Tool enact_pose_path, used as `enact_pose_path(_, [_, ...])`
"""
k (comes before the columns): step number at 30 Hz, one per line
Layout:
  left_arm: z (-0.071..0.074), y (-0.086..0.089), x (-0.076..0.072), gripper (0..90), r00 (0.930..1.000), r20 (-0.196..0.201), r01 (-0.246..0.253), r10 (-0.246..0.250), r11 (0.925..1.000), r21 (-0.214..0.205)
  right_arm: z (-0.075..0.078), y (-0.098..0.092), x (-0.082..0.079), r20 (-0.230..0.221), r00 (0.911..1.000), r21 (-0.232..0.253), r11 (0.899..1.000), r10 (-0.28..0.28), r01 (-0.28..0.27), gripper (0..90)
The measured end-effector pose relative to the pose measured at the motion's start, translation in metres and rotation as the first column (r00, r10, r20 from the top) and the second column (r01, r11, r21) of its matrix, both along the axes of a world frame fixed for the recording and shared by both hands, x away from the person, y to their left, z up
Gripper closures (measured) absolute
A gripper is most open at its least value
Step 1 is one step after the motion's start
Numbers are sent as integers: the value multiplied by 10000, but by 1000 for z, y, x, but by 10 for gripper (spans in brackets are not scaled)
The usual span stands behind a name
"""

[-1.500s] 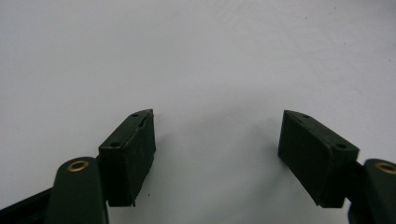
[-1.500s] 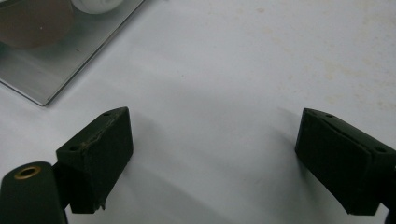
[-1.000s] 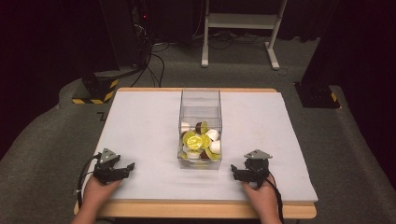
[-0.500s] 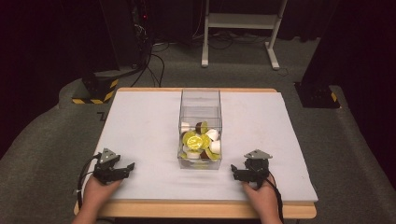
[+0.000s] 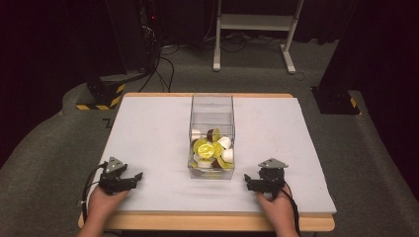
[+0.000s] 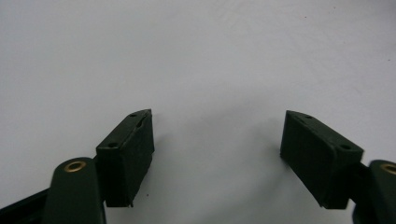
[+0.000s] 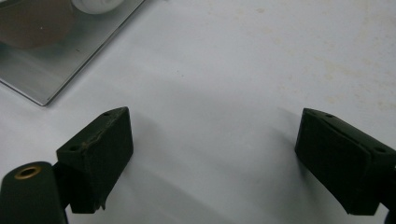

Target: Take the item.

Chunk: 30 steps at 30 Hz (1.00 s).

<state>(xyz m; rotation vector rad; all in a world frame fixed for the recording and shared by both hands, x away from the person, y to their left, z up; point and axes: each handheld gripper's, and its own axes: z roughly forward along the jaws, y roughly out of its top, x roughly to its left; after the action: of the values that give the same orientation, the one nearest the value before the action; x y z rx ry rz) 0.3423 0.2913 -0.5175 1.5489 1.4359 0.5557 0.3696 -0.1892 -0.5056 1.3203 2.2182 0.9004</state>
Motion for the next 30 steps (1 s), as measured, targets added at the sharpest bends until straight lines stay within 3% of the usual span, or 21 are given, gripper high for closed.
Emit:
enact_pose_path(2, [0, -1, 0, 218, 10000, -34, 9, -9, 10000, 58, 0, 0, 0, -14, 10000, 6, 10000, -7, 7, 111])
enact_pose_path(3, [0, -1, 0, 191, 9999, -136, 109, -105, 9996, 278, 0, 0, 0, -18, 10000, 7, 10000, -7, 7, 111])
enact_pose_path(10, [3, -4, 1, 149, 9997, -167, 158, -155, 9996, 235, 0, 0, 0, -21, 10000, 10, 10000, -5, 5, 111])
enact_pose_path(14, [5, -6, 0, 146, 9997, -28, 248, -248, 9997, -65, 0, 0, 0, -22, 10000, 9, 10000, -2, 2, 111])
enact_pose_path(15, [5, -9, 0, 142, 9998, 53, 169, -167, 9994, -307, 0, 0, 0, -22, 10000, 11, 10000, -4, 4, 111])
enact_pose_path(18, [7, -10, 0, 142, 9990, 38, 443, -442, 9981, -417, 0, 0, 0, -25, 10000, 15, 10000, -2, 2, 111])
enact_pose_path(29, [13, -24, -3, 146, 9959, 292, 864, -855, 9958, -294, 0, 0, 0, -33, 10000, 20, 10000, 2, -2, 111])
enact_pose_path(30, [13, -26, -2, 147, 9960, 367, 830, -815, 9957, -423, 0, 0, 0, -32, 10000, 17, 10000, 1, -1, 111])
